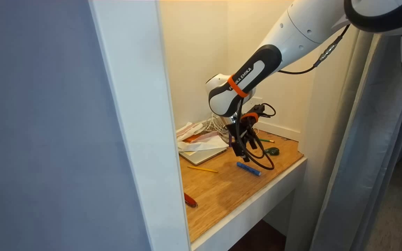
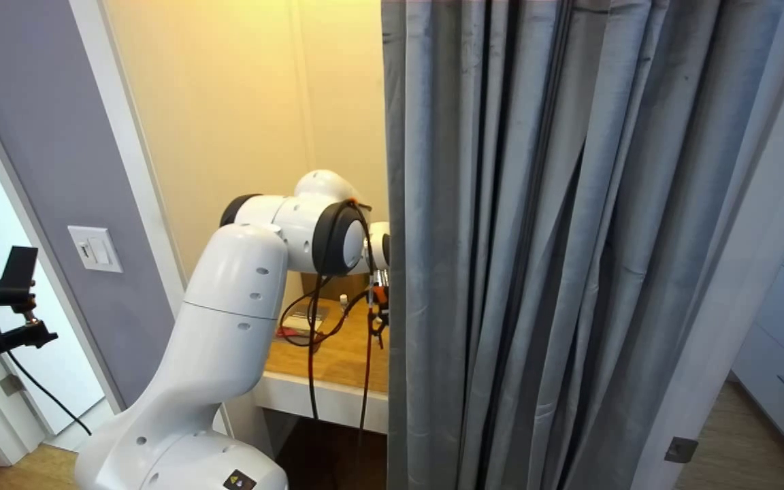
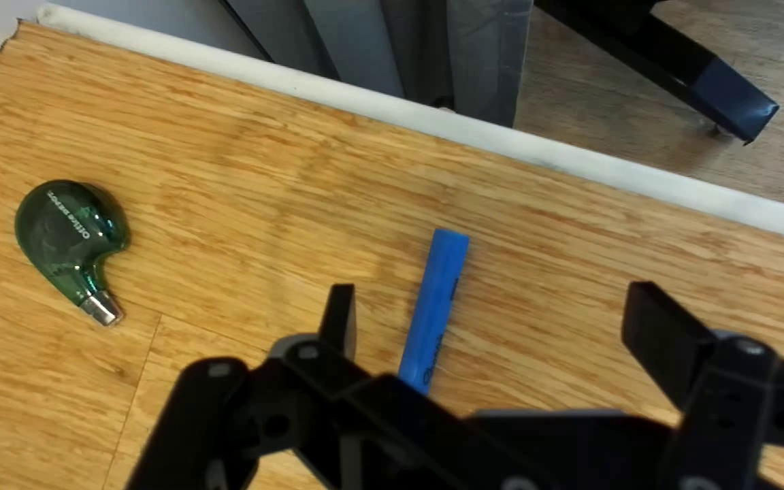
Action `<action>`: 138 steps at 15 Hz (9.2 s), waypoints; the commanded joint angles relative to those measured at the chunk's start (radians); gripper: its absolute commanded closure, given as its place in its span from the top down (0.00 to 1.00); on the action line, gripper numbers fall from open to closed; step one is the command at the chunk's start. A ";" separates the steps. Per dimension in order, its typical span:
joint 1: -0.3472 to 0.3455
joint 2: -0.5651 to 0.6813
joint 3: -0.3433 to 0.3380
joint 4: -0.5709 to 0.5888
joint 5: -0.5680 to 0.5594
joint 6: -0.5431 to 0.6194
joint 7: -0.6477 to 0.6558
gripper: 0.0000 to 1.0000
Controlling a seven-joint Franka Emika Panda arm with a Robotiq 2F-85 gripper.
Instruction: Move the purple and blue marker to the right and place them in an upright position
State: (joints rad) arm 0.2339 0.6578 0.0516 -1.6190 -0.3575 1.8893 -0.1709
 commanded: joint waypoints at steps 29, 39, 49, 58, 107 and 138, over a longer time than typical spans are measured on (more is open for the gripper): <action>-0.031 0.388 0.039 0.558 0.118 -0.366 -0.092 1.00; -0.029 0.519 0.017 0.750 0.128 -0.413 -0.065 0.99; -0.025 0.604 0.004 0.876 0.128 -0.472 -0.063 0.16; -0.035 0.642 0.021 0.934 0.122 -0.518 -0.064 0.10; -0.371 -0.329 0.219 -0.456 1.482 0.725 -1.277 0.06; -0.393 0.029 0.194 -0.063 2.258 1.090 -1.944 0.19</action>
State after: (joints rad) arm -0.1591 0.6865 0.2459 -1.6817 1.9007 2.9791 -2.1148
